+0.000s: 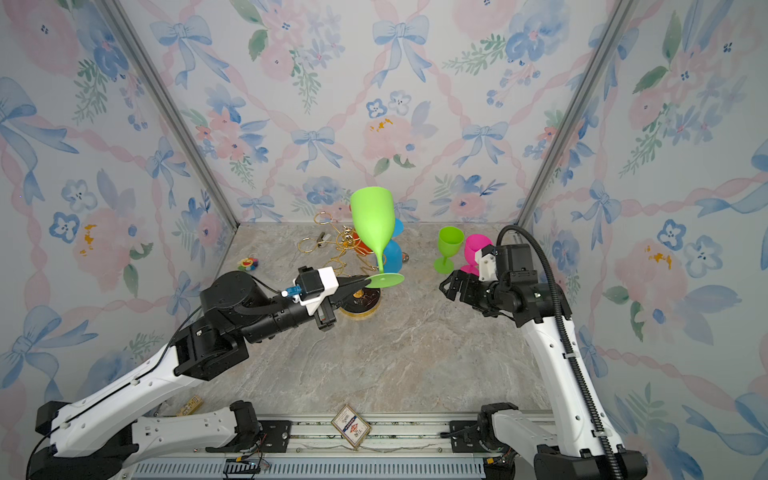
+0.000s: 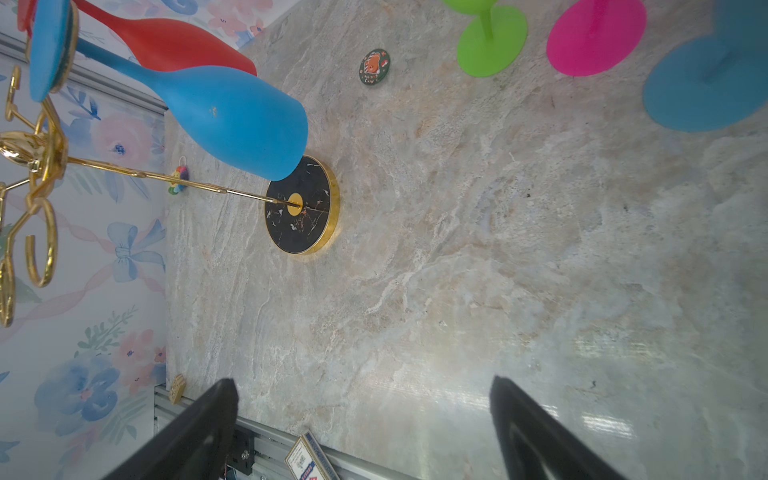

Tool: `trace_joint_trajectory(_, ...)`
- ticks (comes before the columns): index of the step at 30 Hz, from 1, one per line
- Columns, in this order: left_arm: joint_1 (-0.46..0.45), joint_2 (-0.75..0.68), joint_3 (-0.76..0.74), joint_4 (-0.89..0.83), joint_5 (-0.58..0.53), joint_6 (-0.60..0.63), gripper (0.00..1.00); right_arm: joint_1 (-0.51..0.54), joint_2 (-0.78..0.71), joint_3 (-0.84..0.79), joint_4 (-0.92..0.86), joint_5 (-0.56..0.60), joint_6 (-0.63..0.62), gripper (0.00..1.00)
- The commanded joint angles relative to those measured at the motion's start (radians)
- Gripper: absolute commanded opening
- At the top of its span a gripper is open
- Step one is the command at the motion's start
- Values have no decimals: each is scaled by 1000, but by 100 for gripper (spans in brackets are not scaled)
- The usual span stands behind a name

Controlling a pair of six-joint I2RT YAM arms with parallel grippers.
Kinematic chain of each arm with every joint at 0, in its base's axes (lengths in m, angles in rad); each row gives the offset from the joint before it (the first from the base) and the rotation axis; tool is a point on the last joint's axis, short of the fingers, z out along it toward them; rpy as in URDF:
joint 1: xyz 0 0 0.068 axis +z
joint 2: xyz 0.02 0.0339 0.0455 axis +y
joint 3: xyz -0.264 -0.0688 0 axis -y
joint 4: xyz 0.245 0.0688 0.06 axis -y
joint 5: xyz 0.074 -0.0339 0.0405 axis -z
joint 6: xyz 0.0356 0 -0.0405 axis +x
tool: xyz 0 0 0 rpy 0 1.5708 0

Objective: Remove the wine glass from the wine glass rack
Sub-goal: 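Lift the green glass up and swing it toward the robot with the left gripper, then hold the green glass near the robot while right gripper reaches its bowl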

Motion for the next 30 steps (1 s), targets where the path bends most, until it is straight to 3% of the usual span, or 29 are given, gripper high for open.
trace_joint_trajectory(1,-108,32,-29,15,-260,198,0,-14,-20,59,-87,24,-11,97)
trace_joint_trajectory(5,-234,66,-75,19,-425,296,0,-28,-9,120,-185,53,-37,97)
trace_joint_trajectory(9,-289,68,-148,68,-523,347,0,-54,14,165,-270,70,-26,97)
trace_joint_trajectory(14,-336,58,-268,199,-632,441,0,-104,62,230,-348,3,21,97)
trace_joint_trajectory(20,-356,61,-419,374,-704,591,0,-122,112,263,-376,-87,84,98)
trace_joint_trajectory(25,-370,101,-472,410,-764,680,0,-140,114,257,-390,-141,154,99)
trace_joint_trajectory(30,-369,103,-546,508,-743,720,0,-159,125,296,-426,-170,185,98)
